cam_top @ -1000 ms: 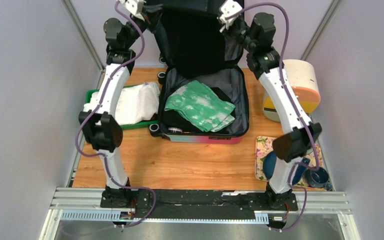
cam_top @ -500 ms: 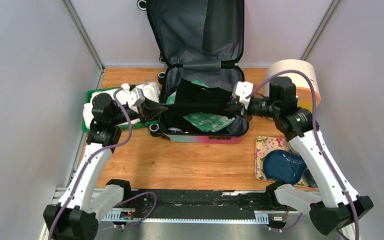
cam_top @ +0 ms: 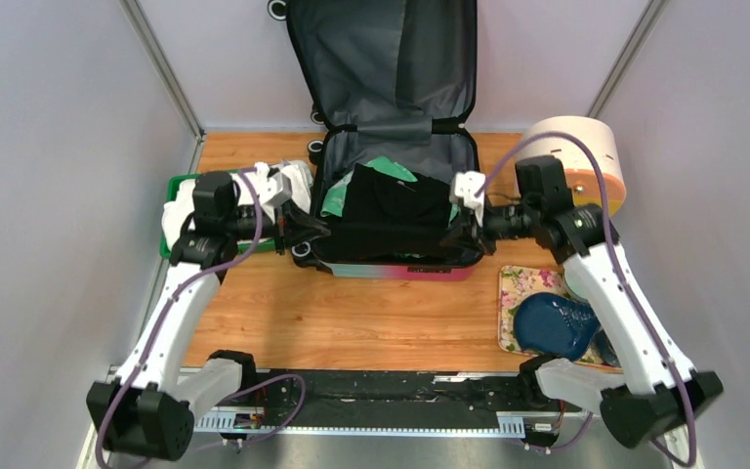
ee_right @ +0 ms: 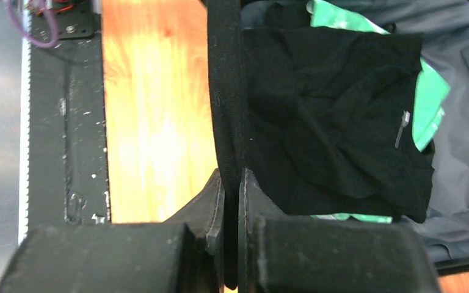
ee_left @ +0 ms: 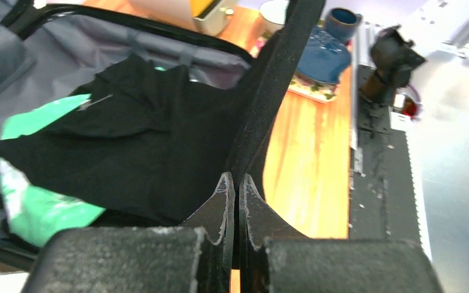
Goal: Open, take out, and arrange the luggage
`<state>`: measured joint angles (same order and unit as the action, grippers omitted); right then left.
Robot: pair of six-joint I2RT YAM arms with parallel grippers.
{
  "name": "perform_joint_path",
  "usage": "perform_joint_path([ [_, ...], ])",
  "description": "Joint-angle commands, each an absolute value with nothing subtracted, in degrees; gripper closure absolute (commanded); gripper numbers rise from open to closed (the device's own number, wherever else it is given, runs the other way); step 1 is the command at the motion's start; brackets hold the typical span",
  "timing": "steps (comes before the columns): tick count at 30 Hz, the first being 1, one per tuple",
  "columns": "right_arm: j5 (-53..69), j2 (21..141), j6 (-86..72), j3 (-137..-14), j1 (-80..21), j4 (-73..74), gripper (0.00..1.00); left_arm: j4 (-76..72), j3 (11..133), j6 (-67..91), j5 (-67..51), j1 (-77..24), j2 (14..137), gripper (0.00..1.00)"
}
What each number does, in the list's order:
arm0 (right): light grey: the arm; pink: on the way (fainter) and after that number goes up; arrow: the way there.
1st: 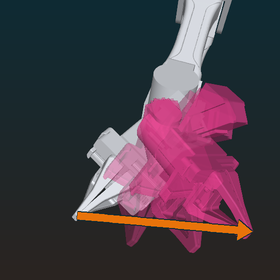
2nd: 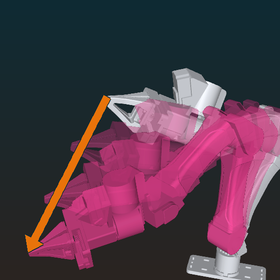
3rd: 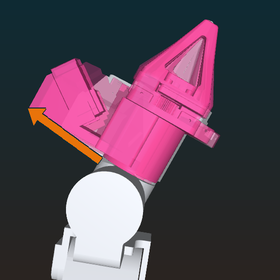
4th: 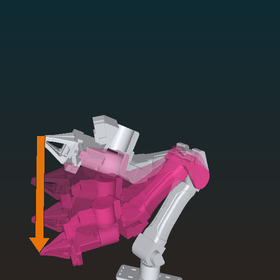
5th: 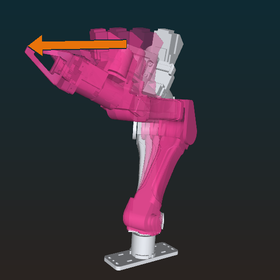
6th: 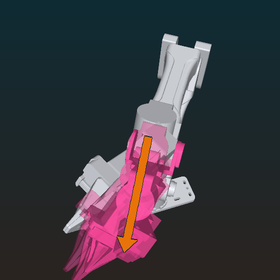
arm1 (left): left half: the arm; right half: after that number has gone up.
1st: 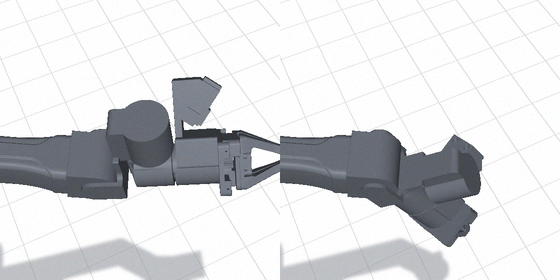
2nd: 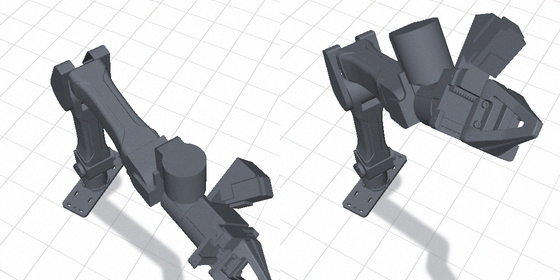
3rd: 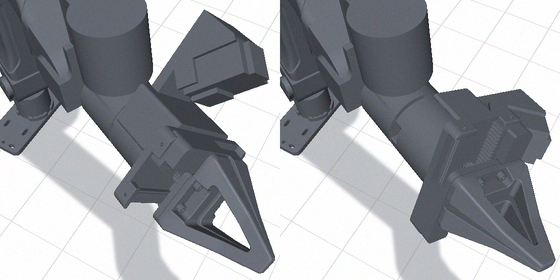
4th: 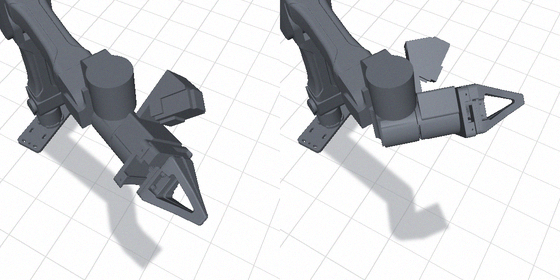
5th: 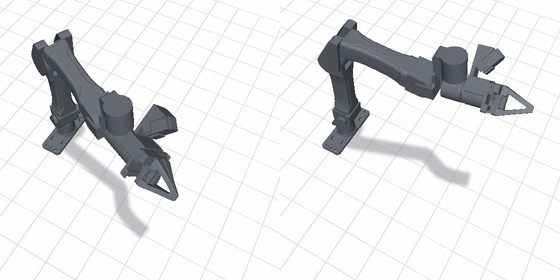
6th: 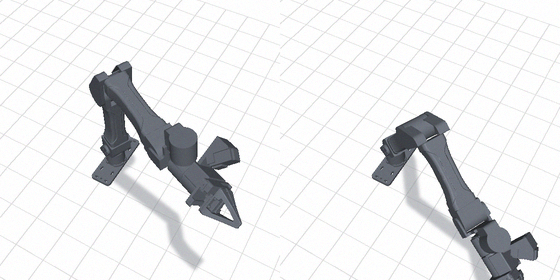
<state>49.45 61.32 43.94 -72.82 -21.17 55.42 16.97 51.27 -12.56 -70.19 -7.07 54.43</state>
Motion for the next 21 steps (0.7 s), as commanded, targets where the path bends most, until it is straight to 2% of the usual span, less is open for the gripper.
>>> perform_joint_path([
  [1, 42.7, 73.1, 39.8, -84.1, -14.4, 59.2, 1.00, 11.2, 58.0, -15.0, -58.6, -4.0, 64.8, 1.00],
  [5, 43.9, 84.9, 39.1, -94.2, -10.4, 61.3, 1.00, 8.4, 65.6, -12.9, -50.6, -4.9, 76.6, 1.00],
  [13, 41.4, 100.5, 43.0, -104.6, -8.6, 66.9, 0.96, 7.5, 84.8, -10.5, -45.8, -7.8, 100.0, 1.00],
  [19, 38.2, 110.7, 41.3, -111.9, -6.8, 72.3, 0.94, 9.1, 91.2, -10.8, -43.2, -10.0, 108.4, 1.00],
  [21, 37.0, 112.8, 39.6, -113.4, -6.4, 72.9, 0.89, 10.1, 93.2, -10.2, -42.8, -10.3, 110.2, 1.00],
])
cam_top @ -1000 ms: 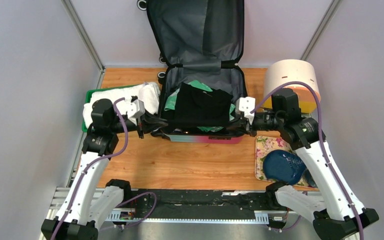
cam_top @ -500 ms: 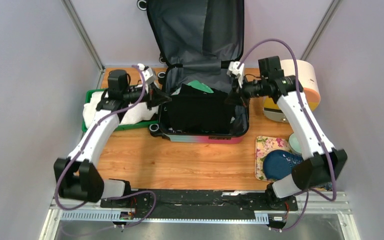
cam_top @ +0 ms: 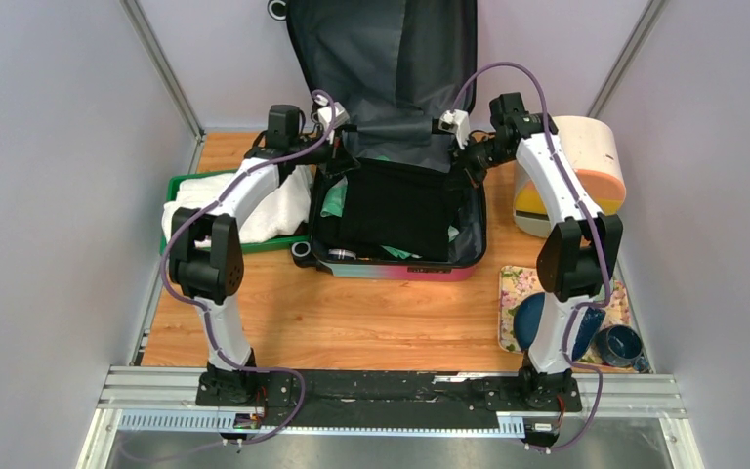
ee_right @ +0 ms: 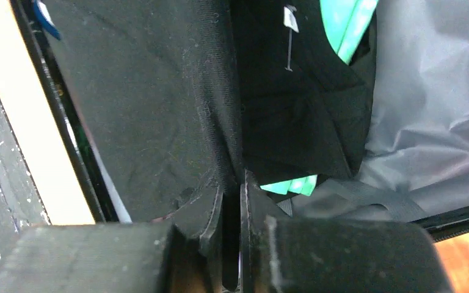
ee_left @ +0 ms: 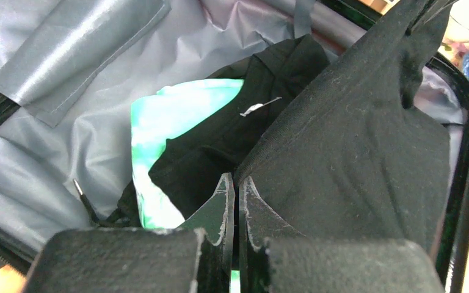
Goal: Open, take out, and arrange the luggage
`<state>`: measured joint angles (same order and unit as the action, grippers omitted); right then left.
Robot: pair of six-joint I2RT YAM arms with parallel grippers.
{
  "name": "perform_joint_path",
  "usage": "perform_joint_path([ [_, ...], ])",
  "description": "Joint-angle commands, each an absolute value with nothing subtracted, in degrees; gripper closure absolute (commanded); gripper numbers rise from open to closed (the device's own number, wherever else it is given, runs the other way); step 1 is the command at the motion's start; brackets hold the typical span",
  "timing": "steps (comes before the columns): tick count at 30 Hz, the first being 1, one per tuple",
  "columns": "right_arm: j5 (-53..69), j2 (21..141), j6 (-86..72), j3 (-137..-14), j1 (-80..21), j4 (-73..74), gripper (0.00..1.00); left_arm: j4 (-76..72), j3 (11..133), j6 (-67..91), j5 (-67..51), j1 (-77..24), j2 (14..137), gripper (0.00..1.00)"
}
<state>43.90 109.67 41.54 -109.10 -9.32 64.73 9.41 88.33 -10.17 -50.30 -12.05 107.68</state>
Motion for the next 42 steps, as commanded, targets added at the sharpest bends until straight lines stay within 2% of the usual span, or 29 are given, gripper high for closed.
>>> perform_joint_path([
  [1, 36.7, 114.3, 39.2, -113.8, -6.4, 73.3, 0.86, 10.6, 93.8, -10.1, -42.5, -10.4, 111.6, 1.00],
  [2, 35.8, 115.1, 38.5, -114.0, -6.4, 73.2, 0.79, 10.9, 94.1, -10.2, -42.5, -10.5, 112.2, 1.00],
  [3, 35.2, 115.7, 37.0, -114.1, -6.4, 72.7, 0.66, 11.2, 94.5, -10.5, -42.5, -10.7, 112.8, 0.98],
  [4, 34.5, 116.4, 35.8, -114.2, -6.4, 72.1, 0.59, 11.3, 94.7, -10.1, -42.0, -10.8, 113.5, 0.91],
  [5, 32.5, 117.0, 34.6, -114.2, -6.4, 71.2, 0.53, 11.3, 95.2, -9.8, -41.0, -11.0, 113.7, 0.83],
  [6, 31.4, 117.2, 33.1, -114.0, -6.4, 69.4, 0.44, 11.5, 95.8, -9.3, -40.5, -10.9, 114.2, 0.64],
  [7, 30.3, 117.1, 32.8, -113.3, -6.4, 68.2, 0.35, 12.9, 96.6, -8.5, -40.0, -10.9, 115.0, 0.57],
  [8, 28.4, 116.7, 32.7, -112.9, -6.3, 67.0, 0.33, 13.8, 98.3, -8.4, -39.5, -10.9, 115.5, 0.52],
  [9, 27.9, 116.7, 33.0, -112.4, -6.4, 65.0, 0.30, 14.7, 99.1, -8.4, -39.4, -10.9, 115.9, 0.35],
  [12, 26.9, 117.4, 33.3, -112.4, -6.4, 62.6, 0.27, 15.6, 100.5, -6.4, -39.9, -10.9, 117.2, 0.24],
  [18, 30.5, 121.6, 26.7, -117.8, -6.3, 65.1, 0.27, 16.5, 104.6, 1.0, -44.4, -11.4, 121.1, 0.20],
  [25, 34.4, 122.7, 12.8, -115.7, -6.1, 63.6, 0.25, 17.5, 104.2, 1.8, -43.9, -13.0, 121.9, 0.19],
  [32, 29.5, 124.6, 0.4, -115.5, -6.1, 57.7, 0.19, 16.3, 101.2, 1.9, -43.7, -13.6, 120.9, 0.19],
  [34, 29.1, 125.9, -2.4, -116.8, -6.1, 57.4, 0.14, 16.3, 100.8, 1.8, -43.6, -13.6, 120.5, 0.19],
  [42, 26.7, 131.0, -4.0, -119.4, -6.8, 57.1, 0.11, 17.3, 100.6, 0.1, -42.4, -13.7, 119.4, 0.18],
])
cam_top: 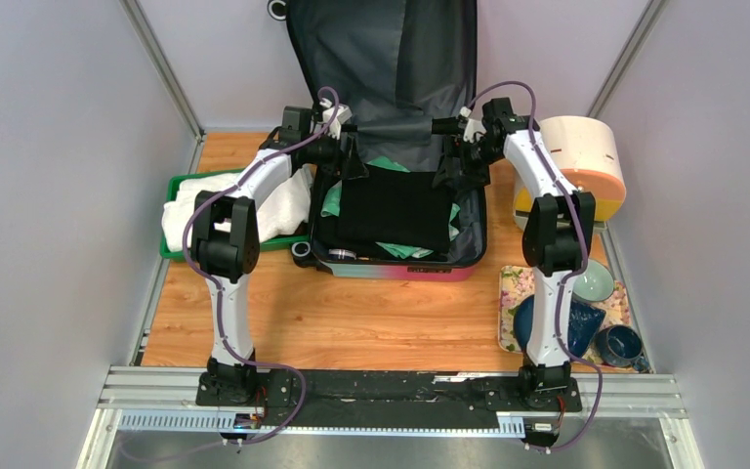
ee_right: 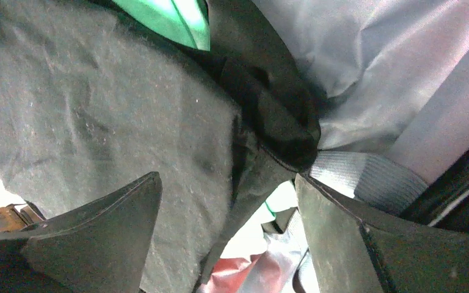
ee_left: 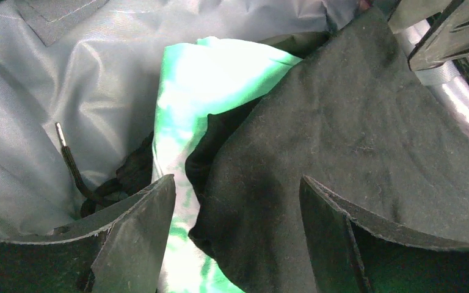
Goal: Open, take out, and arrange the luggage
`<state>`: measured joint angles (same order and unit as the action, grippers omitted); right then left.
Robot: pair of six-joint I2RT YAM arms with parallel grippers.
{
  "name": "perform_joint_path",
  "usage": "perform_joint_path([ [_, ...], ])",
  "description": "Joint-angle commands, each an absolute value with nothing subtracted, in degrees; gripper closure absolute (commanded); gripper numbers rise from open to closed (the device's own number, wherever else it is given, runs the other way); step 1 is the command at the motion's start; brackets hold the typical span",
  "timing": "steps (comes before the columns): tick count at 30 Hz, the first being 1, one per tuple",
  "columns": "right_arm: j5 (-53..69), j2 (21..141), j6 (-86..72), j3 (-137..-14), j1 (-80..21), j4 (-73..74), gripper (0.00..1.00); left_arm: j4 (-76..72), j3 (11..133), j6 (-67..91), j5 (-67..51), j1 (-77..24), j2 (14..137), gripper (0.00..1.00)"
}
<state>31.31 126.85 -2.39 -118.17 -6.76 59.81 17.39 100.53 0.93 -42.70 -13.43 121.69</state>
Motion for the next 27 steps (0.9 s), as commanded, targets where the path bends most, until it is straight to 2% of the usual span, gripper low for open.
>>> perform_joint_path([
  [1, 25.5, 131.3, -4.1, -119.5, -7.1, 57.1, 0.11, 17.5, 100.7, 0.0, -42.0, -13.6, 119.4, 0.18],
  [6, 21.1, 131.9, -4.8, -119.1, -8.2, 57.3, 0.10, 17.5, 100.7, 0.1, -41.5, -13.6, 119.0, 0.18],
  [11, 6.1, 133.5, -7.3, -121.6, -10.7, 59.2, 0.07, 16.6, 99.9, 0.1, -41.1, -13.6, 118.7, 0.18],
  [17, 9.3, 134.2, -7.3, -122.3, -11.0, 60.8, 0.08, 15.9, 99.0, 0.1, -41.0, -13.6, 118.1, 0.18],
  [19, 12.2, 134.4, -6.9, -122.3, -10.9, 60.9, 0.16, 15.6, 99.0, 0.0, -41.0, -13.6, 118.0, 0.18],
  [20, 12.9, 134.2, -6.7, -122.7, -10.8, 60.8, 0.26, 15.6, 99.0, 0.1, -41.0, -13.6, 118.0, 0.18],
  [22, 14.3, 133.5, -6.0, -123.4, -10.8, 60.7, 0.38, 15.1, 98.6, 0.1, -40.7, -13.6, 117.6, 0.19],
  [23, 14.8, 132.9, -5.5, -124.2, -10.7, 60.6, 0.55, 14.9, 98.4, 0.0, -40.6, -13.6, 117.1, 0.20],
  [25, 16.8, 130.6, -4.1, -123.9, -10.9, 59.5, 0.71, 14.0, 97.6, 0.1, -40.3, -13.6, 116.5, 0.22],
  [26, 17.2, 129.5, -3.9, -123.5, -10.9, 58.9, 0.86, 14.1, 97.6, -1.3, -40.3, -13.5, 116.2, 0.22],
  [27, 17.8, 128.4, -3.3, -121.8, -10.9, 58.3, 0.93, 14.0, 97.6, -1.4, -40.2, -13.4, 116.0, 0.22],
])
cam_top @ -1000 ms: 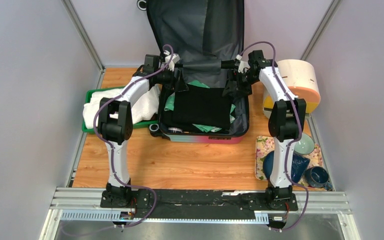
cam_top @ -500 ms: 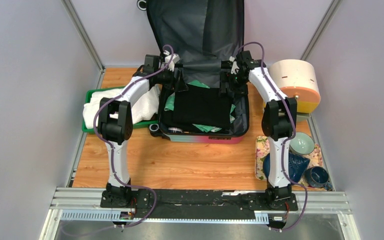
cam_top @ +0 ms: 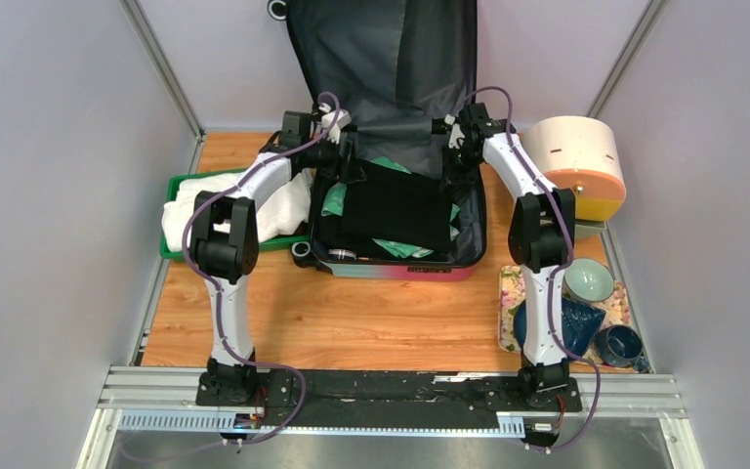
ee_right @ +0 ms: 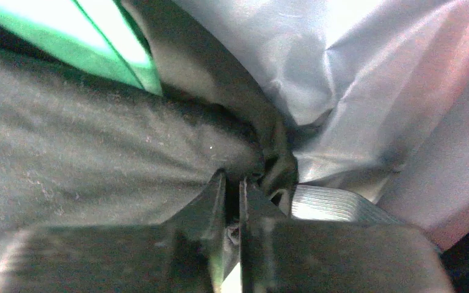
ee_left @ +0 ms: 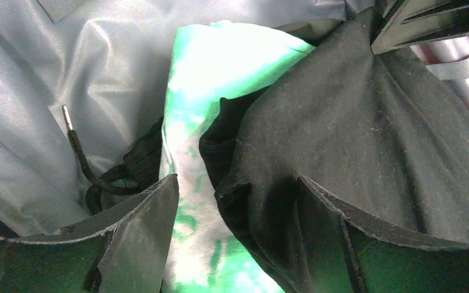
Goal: Open, take out, and arrange the luggage
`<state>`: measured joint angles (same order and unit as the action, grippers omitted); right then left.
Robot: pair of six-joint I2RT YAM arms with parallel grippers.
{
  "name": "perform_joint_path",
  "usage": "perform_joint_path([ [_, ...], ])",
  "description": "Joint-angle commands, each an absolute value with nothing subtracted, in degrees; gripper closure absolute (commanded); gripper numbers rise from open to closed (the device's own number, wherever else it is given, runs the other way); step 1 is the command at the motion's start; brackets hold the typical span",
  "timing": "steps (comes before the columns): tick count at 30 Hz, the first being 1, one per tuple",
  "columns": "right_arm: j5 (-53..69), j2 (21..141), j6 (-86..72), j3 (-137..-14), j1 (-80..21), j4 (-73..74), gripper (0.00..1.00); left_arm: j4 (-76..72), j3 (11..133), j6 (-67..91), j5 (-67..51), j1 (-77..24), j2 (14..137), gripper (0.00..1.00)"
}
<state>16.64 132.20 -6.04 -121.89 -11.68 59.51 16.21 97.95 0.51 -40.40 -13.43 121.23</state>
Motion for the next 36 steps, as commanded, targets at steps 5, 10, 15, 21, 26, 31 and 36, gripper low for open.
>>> perform_joint_path([
  [5, 22.2, 116.9, 4.4, -111.9, -11.8, 49.4, 1.00, 12.7, 97.6, -1.2, -42.3, -11.3, 114.4, 0.23],
  [10, 28.4, 106.6, 17.1, -98.2, -15.4, 40.3, 1.00, 11.6, 93.9, -7.6, -50.6, -8.4, 111.4, 0.22],
  [15, 30.0, 97.8, 33.6, -89.0, -22.3, 36.7, 1.00, 11.5, 84.8, -24.3, -54.0, -8.0, 104.5, 0.17],
  [21, 33.0, 88.0, 54.5, -76.5, -29.1, 33.5, 1.00, 14.1, 78.3, -40.4, -61.4, -7.6, 100.5, 0.14],
  [26, 36.3, 82.4, 69.7, -68.9, -31.5, 34.1, 1.00, 11.8, 75.4, -46.7, -63.5, -8.2, 99.8, 0.13],
  [31, 38.1, 80.5, 77.7, -65.9, -32.3, 37.9, 1.00, 9.4, 74.0, -55.3, -62.8, -10.9, 99.9, 0.12],
  [36, 37.7, 80.6, 76.8, -66.9, -33.0, 38.5, 1.00, -2.2, 70.8, -52.2, -59.9, -12.5, 99.1, 0.12],
])
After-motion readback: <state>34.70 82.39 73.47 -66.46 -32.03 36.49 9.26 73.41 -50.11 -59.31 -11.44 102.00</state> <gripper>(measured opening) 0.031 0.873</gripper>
